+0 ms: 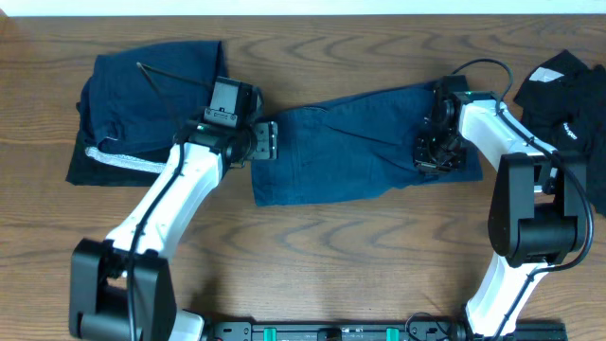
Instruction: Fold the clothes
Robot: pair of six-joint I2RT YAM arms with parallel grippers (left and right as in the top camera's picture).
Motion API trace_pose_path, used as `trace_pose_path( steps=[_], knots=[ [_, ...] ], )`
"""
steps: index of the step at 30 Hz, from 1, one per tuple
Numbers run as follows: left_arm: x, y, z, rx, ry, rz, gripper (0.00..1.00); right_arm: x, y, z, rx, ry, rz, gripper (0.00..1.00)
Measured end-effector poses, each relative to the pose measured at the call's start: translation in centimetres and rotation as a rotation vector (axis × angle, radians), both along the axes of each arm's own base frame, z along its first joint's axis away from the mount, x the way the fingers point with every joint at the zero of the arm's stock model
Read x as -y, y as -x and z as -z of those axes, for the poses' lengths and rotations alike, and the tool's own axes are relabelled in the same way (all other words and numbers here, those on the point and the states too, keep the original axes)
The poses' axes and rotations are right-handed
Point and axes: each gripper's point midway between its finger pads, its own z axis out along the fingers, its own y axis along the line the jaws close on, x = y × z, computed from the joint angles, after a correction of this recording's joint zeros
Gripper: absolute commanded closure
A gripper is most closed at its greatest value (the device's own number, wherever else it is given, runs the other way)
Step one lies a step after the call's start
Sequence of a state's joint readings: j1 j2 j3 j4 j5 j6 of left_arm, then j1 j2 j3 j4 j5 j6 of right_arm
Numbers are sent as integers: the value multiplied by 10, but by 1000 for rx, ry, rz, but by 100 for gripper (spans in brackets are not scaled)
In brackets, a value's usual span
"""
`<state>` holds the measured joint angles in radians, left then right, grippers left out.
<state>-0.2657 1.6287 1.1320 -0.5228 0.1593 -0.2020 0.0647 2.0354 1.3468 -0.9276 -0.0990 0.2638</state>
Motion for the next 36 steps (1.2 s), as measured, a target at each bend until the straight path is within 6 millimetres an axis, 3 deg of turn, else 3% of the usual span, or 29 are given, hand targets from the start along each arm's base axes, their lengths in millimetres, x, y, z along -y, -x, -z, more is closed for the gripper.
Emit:
trace_pose_path(
  steps=[7, 10, 12, 17, 21, 25, 29, 33, 36],
  knots=[
    [2, 9, 45, -136, -13, 11, 25, -2, -1, 0, 5, 11, -12, 88],
    [1, 12, 65, -181, -28, 21, 13, -3, -1, 0, 7, 23, -20, 87],
    [1, 14, 77, -214, -36, 26, 11, -3, -1, 0, 8, 25, -22, 85],
    [1, 15, 89, -237, -40, 28, 11, -8, -2, 0, 15, 21, -22, 66],
    [3, 16, 89, -239, -33, 31, 28, -11, -3, -1, 20, 21, -31, 65],
    [9, 16, 88, -244, 1, 40, 28, -12, -3, -1, 20, 21, -32, 66],
    [13, 17, 87, -248, 24, 46, 35, -12, -3, -1, 20, 20, -32, 66],
    [14, 17, 87, -248, 35, 42, 64, -12, -3, -1, 20, 20, -32, 67],
    [16, 16, 86, -242, 43, 51, 73, -11, -3, 0, 23, 24, -33, 79]
  ],
)
